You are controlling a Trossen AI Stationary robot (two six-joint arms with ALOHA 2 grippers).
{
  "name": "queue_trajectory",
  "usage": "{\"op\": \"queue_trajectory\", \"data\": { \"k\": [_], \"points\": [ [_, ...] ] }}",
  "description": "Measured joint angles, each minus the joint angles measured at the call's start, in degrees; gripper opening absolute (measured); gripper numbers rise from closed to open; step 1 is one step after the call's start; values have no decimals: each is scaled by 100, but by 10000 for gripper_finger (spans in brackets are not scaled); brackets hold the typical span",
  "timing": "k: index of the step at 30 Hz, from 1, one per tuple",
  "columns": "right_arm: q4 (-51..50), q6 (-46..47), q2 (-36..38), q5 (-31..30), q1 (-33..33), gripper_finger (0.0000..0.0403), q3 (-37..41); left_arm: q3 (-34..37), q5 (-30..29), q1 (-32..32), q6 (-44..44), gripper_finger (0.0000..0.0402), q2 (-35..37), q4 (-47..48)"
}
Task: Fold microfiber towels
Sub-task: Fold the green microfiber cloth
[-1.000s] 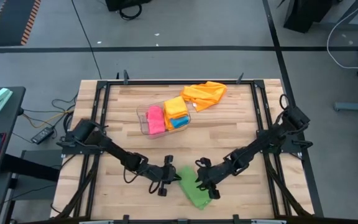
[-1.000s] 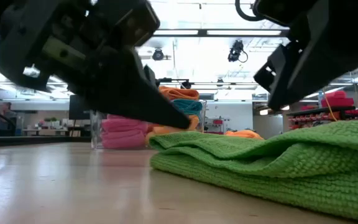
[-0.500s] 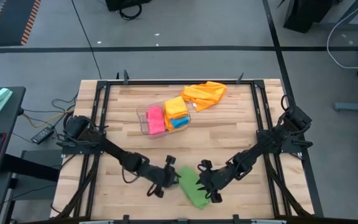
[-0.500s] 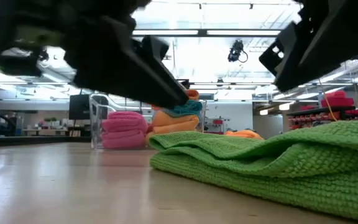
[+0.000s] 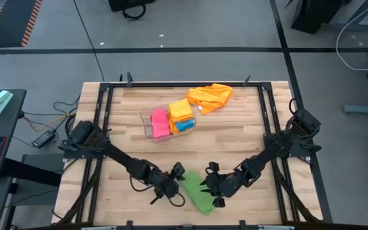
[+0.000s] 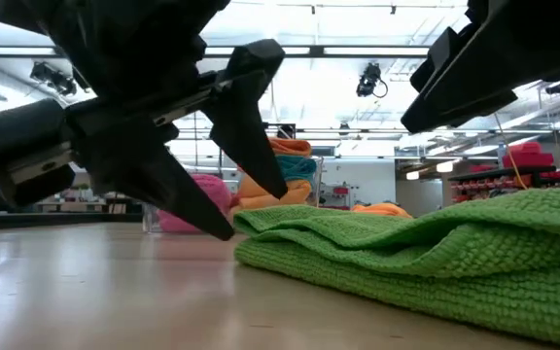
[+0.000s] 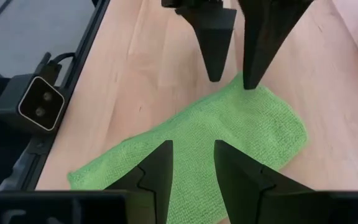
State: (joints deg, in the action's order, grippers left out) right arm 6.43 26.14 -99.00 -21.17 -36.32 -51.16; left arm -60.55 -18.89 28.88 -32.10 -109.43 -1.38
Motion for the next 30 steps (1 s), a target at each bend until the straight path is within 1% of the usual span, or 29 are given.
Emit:
{"op": "queue_trajectory", "data": {
  "k": [7,11,17,22,24,26,28,30],
  "points": [
    [32,-8,0,-4,2,125,0,-4,98,-76,-152,192,-76,-16],
    [87,-21,0,-4,2,125,0,-9,325,-190,-164,188,-148,-72],
    [135,-62,0,-9,2,125,0,-11,382,-280,-193,185,-257,-49],
    [177,-87,0,-9,2,125,0,-20,447,-281,-286,168,-295,-31],
    [213,-120,0,-9,2,125,0,-17,456,-287,-257,155,-297,-19],
    [291,-169,0,-9,2,125,0,-15,484,-300,-164,133,-299,-17],
    [353,-193,0,-9,2,125,0,-13,492,-298,-134,100,-307,-14],
    [443,-197,0,-76,2,125,0,-7,489,-297,26,60,-319,-49]
  ]
}}
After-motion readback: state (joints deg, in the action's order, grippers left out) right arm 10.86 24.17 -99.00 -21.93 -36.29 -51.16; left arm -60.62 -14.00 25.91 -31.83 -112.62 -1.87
